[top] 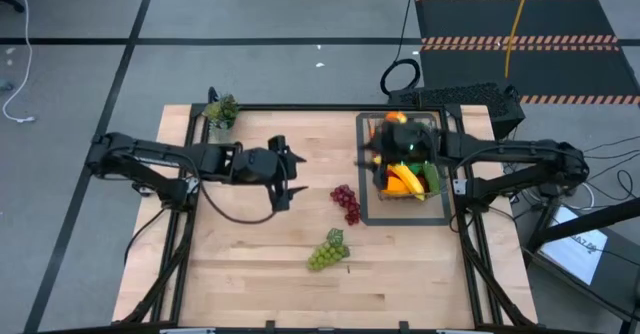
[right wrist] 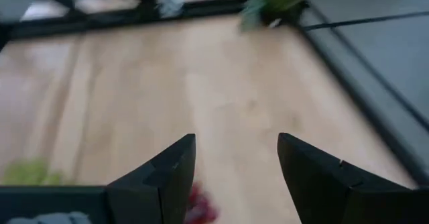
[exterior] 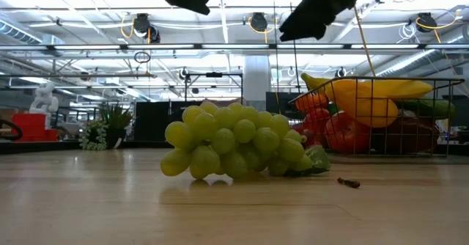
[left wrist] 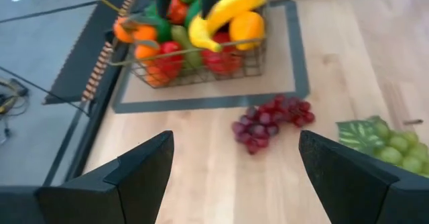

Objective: Build produce basket
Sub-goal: Put the bottom grapes into the gold wire basket

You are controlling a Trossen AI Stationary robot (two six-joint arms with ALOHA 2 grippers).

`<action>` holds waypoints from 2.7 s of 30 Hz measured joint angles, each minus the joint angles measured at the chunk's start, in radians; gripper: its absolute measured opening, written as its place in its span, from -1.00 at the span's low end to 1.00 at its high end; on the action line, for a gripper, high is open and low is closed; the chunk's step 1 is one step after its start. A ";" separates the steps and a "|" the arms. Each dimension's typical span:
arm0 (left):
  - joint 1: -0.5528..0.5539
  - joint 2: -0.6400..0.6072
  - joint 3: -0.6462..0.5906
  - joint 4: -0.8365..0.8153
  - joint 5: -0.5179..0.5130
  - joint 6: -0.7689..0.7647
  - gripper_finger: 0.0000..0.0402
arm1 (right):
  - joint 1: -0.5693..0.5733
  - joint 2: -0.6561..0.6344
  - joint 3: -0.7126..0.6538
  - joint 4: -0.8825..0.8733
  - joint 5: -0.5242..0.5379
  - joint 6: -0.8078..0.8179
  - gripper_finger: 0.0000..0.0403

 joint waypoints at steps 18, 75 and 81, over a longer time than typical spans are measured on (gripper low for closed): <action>-0.053 0.038 -0.001 -0.049 -0.071 -0.109 0.61 | 0.521 0.082 -0.258 0.345 0.187 0.098 0.02; -0.077 0.061 0.000 0.055 -0.074 -0.181 0.61 | 0.651 0.605 -0.258 0.714 0.315 0.257 -0.67; -0.077 0.061 0.000 0.055 -0.074 -0.180 0.61 | 0.651 0.605 -0.258 0.715 0.315 0.235 -0.69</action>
